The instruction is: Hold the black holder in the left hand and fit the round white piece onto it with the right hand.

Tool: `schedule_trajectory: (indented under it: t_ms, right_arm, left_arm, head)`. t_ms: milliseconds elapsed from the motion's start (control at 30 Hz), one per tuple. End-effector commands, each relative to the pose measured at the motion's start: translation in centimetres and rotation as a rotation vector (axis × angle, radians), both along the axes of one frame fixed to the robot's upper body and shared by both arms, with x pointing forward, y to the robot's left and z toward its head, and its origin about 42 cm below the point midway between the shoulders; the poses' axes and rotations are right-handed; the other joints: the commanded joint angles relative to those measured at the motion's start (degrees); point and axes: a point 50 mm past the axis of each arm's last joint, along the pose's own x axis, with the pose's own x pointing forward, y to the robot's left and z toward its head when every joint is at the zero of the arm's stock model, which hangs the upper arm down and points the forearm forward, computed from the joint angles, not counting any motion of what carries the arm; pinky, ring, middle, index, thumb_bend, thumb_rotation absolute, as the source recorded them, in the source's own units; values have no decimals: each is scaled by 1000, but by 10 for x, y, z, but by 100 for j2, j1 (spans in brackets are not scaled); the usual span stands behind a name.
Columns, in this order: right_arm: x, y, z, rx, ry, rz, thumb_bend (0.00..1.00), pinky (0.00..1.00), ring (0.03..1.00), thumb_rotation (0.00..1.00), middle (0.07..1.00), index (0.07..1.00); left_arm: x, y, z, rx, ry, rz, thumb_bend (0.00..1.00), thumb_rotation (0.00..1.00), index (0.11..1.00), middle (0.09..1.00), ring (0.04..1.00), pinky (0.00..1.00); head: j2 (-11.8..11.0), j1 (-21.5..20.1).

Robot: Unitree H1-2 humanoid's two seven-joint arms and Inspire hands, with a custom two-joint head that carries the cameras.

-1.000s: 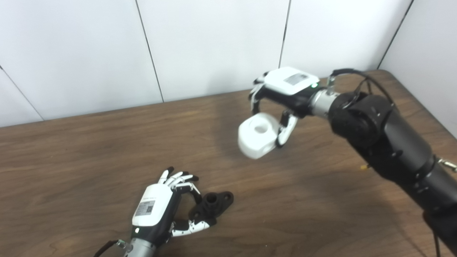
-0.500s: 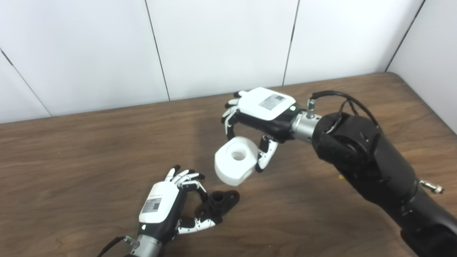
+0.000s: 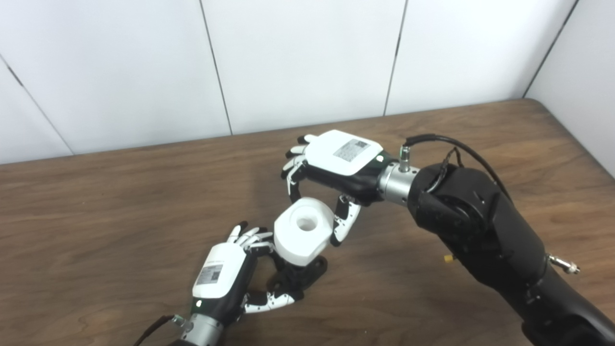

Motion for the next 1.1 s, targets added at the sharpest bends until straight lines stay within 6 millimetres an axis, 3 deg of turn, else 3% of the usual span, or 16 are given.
schedule_trajectory:
  t_ms: [0, 367, 1067]
  right_arm:
    - [-3, 4, 20, 22, -80, 33, 525, 1000, 926, 136, 817, 483]
    - [0, 0, 29, 20, -57, 34, 525, 1000, 932, 135, 818, 484]
    - [2, -5, 21, -2, -33, 46, 526, 1000, 924, 138, 821, 483]
  left_arm:
    - [-6, -7, -17, 73, 72, -39, 522, 53, 487, 798, 873, 1000]
    - [0, -13, -15, 65, 49, -42, 523, 54, 486, 793, 869, 1000]
    - [3, -19, -12, 64, 65, -42, 523, 55, 486, 803, 885, 1000]
  head:
    - [24, 15]
    - [538, 426]
    - [662, 693]
